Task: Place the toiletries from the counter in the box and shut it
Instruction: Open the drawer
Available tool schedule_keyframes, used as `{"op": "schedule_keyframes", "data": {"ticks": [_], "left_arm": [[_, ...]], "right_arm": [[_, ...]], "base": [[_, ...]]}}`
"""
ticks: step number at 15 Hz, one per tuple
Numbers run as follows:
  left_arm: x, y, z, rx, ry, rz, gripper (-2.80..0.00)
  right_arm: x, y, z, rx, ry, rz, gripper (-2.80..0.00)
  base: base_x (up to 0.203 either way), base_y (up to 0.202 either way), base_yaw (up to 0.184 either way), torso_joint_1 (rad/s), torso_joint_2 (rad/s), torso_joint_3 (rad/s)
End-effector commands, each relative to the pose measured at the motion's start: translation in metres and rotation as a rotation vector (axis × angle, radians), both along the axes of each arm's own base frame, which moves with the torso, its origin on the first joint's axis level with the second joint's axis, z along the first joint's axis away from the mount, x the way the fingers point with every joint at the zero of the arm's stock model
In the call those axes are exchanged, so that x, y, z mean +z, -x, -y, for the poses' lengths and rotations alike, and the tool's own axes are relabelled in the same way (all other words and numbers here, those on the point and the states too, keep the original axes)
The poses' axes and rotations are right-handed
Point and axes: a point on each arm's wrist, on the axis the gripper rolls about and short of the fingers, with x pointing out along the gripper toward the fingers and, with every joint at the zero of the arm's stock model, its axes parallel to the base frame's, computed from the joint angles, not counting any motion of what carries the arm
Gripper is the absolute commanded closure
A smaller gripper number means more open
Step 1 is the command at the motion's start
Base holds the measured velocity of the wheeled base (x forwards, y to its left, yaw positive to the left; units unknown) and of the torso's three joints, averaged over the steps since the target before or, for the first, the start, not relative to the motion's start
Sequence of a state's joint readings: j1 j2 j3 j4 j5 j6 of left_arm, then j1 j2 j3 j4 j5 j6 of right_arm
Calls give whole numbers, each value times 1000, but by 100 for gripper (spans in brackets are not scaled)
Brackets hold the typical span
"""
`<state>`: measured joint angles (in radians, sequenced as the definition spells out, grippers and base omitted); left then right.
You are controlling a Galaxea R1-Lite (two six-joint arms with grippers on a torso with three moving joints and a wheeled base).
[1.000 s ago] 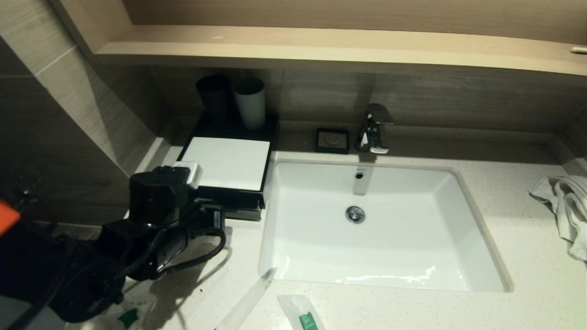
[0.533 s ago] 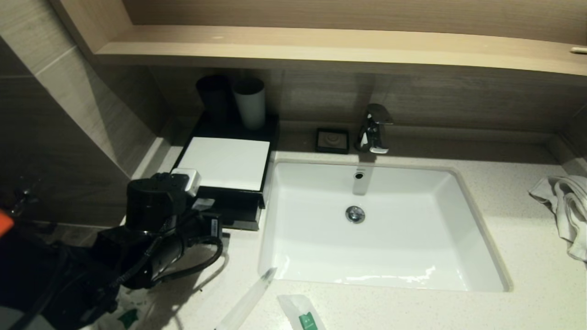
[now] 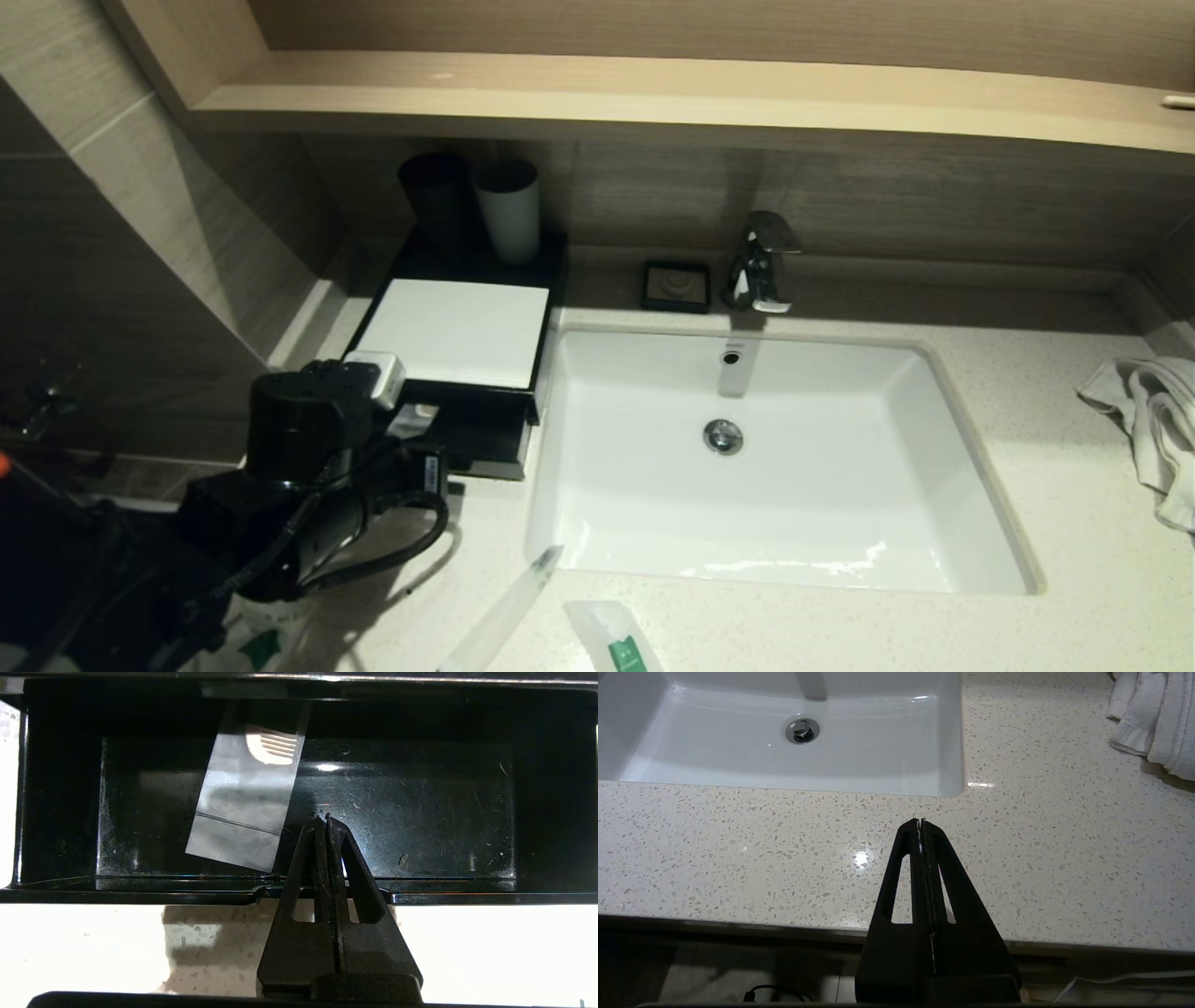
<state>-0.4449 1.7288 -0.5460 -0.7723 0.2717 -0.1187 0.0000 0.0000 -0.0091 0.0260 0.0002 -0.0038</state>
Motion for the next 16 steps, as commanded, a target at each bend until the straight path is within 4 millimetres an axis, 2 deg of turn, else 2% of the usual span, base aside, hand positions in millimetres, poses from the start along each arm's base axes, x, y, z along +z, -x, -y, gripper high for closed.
{"op": "schedule_keyframes", "data": {"ticks": [1, 16], "left_arm": [[4, 4, -2, 3, 1, 2, 0], [3, 20, -9, 1, -30, -67, 0]], "right_arm": [[0, 0, 0, 1, 1, 0, 0], [0, 0, 0, 1, 1, 0, 0]], "base": [[0, 0, 0, 0, 0, 0], [0, 0, 0, 0, 0, 0]]}}
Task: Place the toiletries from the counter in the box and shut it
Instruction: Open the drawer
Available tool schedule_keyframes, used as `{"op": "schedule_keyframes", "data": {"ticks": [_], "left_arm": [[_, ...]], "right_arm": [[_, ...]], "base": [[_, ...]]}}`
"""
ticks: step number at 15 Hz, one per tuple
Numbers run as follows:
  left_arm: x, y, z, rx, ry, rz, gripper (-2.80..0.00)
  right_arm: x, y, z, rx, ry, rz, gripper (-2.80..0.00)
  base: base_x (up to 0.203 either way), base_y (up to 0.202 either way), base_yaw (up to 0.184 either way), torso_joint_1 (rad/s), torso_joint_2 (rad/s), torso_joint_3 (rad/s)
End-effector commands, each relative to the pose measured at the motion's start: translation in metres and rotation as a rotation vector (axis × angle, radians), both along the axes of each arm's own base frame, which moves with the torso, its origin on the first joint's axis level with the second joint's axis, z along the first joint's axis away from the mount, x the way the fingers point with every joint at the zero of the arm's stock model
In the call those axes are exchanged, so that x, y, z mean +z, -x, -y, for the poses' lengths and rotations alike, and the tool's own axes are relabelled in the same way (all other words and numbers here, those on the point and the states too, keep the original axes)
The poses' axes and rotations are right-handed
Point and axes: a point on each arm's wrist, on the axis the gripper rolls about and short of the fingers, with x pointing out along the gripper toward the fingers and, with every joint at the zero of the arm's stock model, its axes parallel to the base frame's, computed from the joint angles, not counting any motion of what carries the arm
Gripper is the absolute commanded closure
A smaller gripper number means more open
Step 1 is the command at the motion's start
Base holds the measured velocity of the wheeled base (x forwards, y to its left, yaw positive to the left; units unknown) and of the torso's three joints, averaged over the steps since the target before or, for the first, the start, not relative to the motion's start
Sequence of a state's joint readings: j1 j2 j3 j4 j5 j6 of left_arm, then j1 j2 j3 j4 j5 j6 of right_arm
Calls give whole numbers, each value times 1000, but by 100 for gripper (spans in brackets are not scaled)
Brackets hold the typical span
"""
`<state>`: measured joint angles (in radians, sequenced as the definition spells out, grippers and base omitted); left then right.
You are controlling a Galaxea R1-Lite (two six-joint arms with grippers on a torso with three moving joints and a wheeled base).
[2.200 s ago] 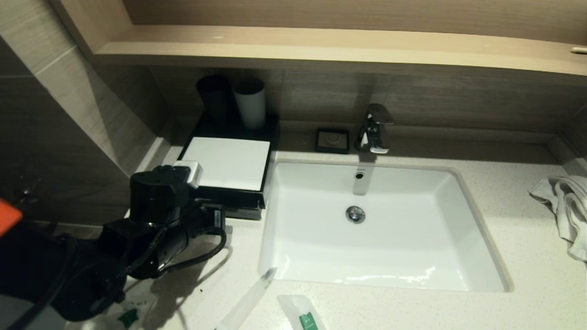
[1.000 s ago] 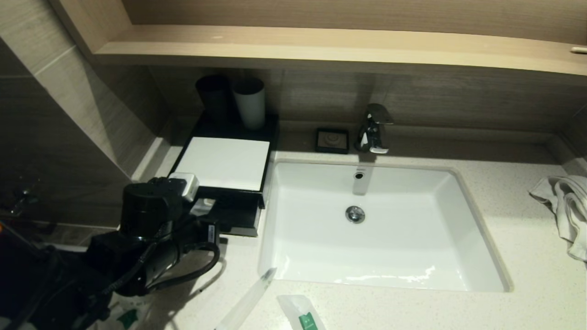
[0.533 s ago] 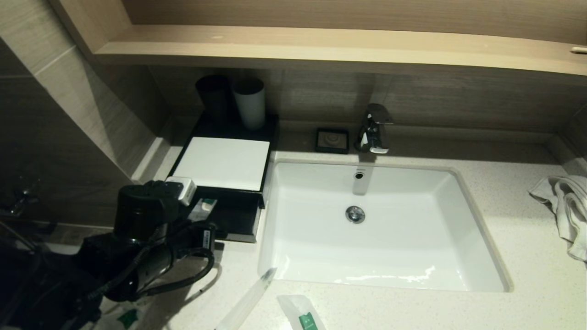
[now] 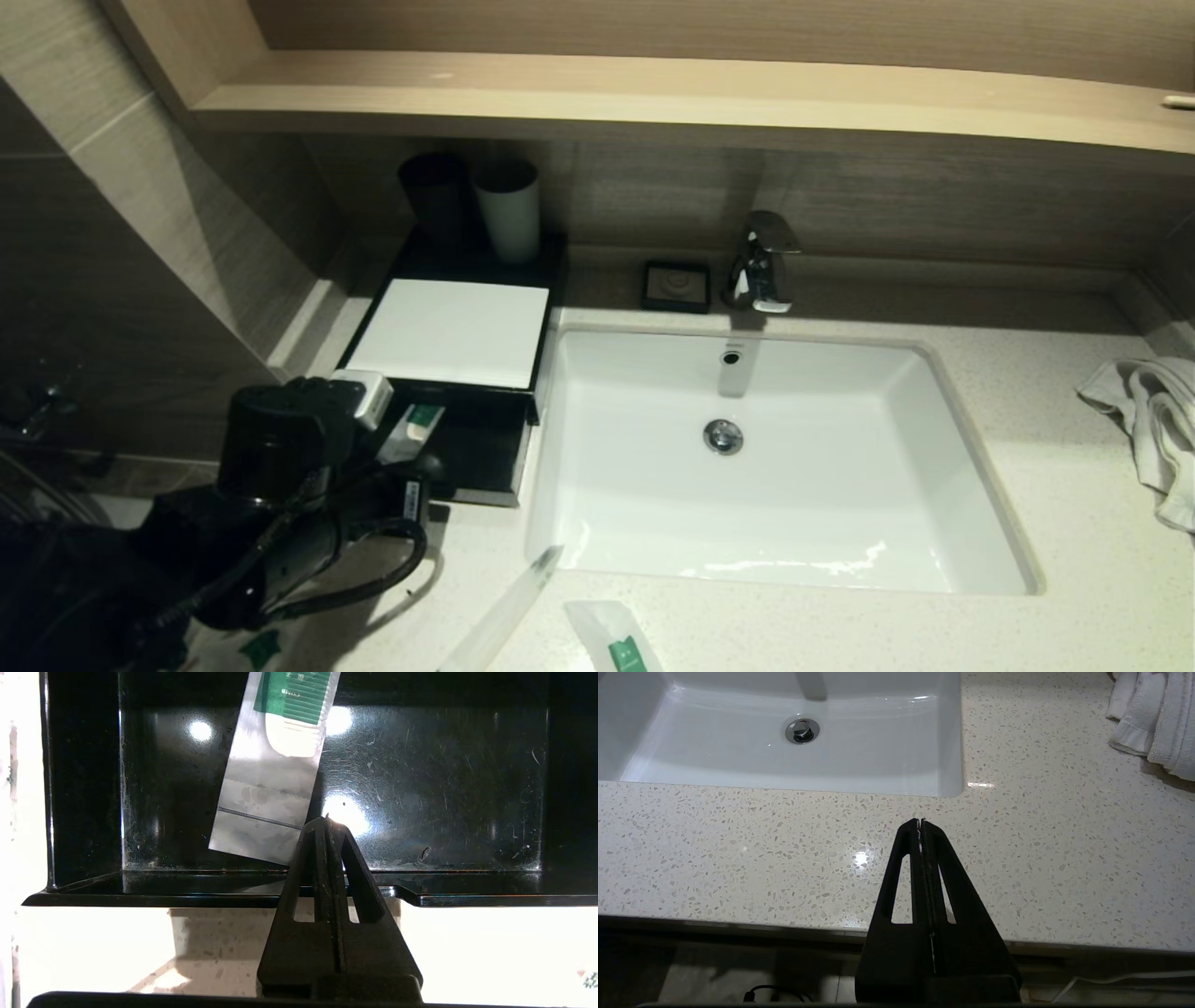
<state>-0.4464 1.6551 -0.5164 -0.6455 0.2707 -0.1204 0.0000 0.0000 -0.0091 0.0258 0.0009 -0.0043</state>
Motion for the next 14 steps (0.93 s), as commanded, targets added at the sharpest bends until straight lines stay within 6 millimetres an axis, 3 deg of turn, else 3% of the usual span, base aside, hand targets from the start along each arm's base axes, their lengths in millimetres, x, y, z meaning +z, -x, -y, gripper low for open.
{"op": "schedule_keyframes", "data": {"ticks": [1, 14], "left_arm": [[3, 3, -1, 0, 3, 6, 0], [0, 18, -8, -1, -10, -22, 0]], "right_arm": [[0, 0, 0, 0, 0, 0, 0], [0, 0, 0, 0, 0, 0, 0]], "base": [[0, 0, 0, 0, 0, 0], [0, 0, 0, 0, 0, 0]]}}
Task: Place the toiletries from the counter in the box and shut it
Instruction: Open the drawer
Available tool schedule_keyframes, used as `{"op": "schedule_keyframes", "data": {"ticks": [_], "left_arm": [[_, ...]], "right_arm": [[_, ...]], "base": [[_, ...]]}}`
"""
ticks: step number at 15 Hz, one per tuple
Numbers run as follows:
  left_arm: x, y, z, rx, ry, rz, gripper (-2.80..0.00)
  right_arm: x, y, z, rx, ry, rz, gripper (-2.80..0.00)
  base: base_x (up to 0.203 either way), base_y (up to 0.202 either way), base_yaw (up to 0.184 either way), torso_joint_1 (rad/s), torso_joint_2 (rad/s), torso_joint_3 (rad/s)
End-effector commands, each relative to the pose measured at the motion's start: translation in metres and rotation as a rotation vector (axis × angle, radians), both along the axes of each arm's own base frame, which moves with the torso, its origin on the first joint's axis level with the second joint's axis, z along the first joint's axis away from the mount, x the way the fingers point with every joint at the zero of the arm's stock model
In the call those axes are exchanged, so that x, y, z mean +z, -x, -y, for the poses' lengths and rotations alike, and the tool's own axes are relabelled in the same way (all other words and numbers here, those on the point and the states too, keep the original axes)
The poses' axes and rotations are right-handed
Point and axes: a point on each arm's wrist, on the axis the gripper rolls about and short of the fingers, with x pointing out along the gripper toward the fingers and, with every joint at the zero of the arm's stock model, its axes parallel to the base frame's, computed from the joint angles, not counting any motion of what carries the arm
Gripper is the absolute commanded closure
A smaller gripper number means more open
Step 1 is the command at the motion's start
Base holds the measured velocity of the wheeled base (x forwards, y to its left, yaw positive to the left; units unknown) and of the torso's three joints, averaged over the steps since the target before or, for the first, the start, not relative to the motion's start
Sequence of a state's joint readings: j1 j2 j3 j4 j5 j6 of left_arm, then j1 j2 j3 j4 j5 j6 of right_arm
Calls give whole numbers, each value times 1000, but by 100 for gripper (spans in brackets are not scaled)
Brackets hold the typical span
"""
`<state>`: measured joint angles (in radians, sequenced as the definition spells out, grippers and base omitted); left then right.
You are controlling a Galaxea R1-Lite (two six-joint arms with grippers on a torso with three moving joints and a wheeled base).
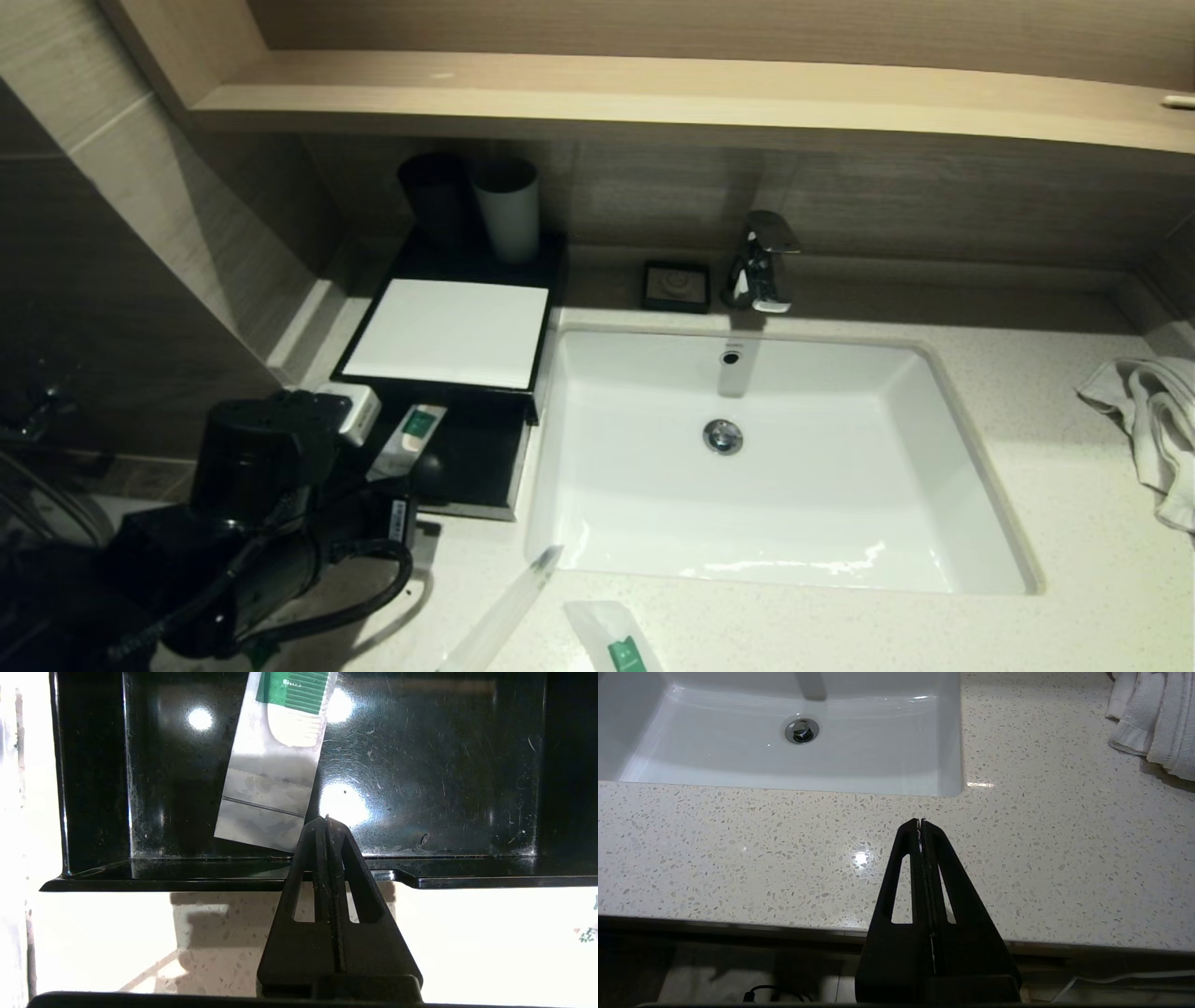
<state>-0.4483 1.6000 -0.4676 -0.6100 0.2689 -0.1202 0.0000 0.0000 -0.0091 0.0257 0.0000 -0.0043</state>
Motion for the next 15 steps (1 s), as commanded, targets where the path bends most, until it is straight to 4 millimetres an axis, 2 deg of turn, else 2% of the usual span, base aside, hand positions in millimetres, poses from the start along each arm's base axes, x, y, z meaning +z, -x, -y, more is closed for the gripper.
{"op": "schedule_keyframes", "data": {"ticks": [1, 15], "left_arm": [[1, 3, -1, 3, 1, 4, 0], [1, 13, -6, 0, -10, -20, 0]], "right_arm": [[0, 0, 0, 0, 0, 0, 0], [0, 0, 0, 1, 0, 0, 0]], "base": [[0, 0, 0, 0, 0, 0], [0, 0, 0, 0, 0, 0]]}}
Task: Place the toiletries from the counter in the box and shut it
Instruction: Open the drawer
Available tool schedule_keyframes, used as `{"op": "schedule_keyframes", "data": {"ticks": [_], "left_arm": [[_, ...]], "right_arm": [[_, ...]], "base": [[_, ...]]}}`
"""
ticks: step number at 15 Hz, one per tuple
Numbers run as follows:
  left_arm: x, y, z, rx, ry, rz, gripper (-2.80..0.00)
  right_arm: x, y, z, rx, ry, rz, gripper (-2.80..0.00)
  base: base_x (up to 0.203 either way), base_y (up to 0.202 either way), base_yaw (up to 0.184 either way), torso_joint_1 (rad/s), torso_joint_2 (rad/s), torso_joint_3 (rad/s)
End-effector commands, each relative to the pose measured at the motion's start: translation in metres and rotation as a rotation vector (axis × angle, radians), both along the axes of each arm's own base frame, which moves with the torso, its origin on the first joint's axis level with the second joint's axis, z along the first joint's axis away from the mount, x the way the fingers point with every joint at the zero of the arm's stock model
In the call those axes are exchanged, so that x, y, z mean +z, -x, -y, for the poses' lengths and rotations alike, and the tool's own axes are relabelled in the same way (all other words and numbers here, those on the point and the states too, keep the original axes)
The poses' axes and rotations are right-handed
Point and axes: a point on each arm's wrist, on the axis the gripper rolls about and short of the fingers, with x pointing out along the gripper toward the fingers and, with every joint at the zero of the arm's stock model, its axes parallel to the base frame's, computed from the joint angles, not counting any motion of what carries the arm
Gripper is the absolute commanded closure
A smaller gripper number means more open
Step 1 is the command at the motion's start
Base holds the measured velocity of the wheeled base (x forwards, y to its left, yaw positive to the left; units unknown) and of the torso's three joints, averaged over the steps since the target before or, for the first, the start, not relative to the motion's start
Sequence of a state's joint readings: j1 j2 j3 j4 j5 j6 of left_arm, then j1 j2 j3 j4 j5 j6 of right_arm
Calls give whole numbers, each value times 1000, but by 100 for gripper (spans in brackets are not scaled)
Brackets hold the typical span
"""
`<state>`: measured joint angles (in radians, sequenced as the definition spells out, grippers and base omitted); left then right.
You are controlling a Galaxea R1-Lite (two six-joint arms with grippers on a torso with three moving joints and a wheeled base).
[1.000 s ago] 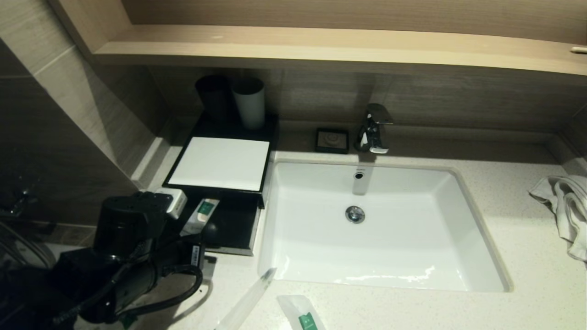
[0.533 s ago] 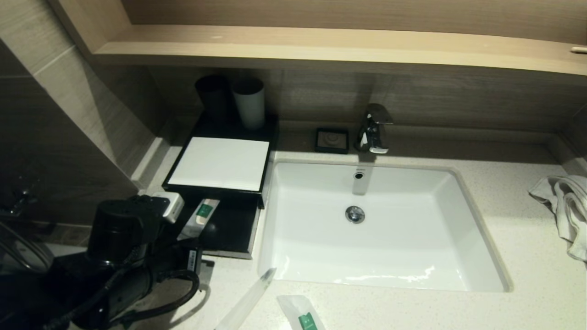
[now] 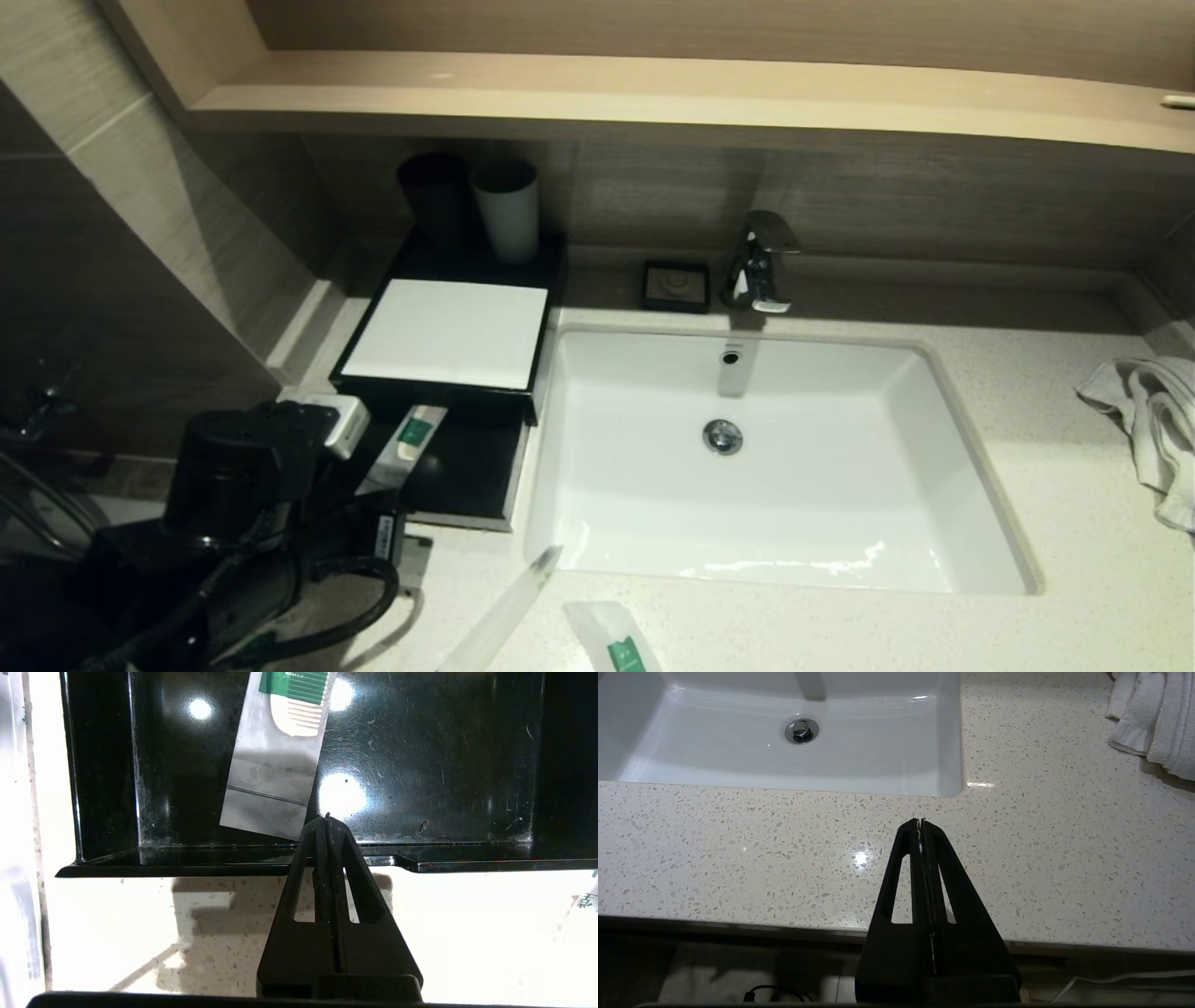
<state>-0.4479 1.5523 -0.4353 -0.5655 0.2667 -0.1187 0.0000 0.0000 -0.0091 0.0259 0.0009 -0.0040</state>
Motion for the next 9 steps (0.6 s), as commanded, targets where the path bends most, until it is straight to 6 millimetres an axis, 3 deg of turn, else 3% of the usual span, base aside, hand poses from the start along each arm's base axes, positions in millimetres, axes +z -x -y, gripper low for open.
{"op": "schedule_keyframes", "data": {"ticks": [1, 9], "left_arm": [[2, 2, -1, 2, 2, 5, 0], [4, 7, -3, -5, -3, -14, 0]], "right_arm": [[0, 0, 0, 1, 1, 0, 0], [0, 0, 0, 0, 1, 0, 0]], "base": [[0, 0, 0, 0, 0, 0], [0, 0, 0, 0, 0, 0]]}}
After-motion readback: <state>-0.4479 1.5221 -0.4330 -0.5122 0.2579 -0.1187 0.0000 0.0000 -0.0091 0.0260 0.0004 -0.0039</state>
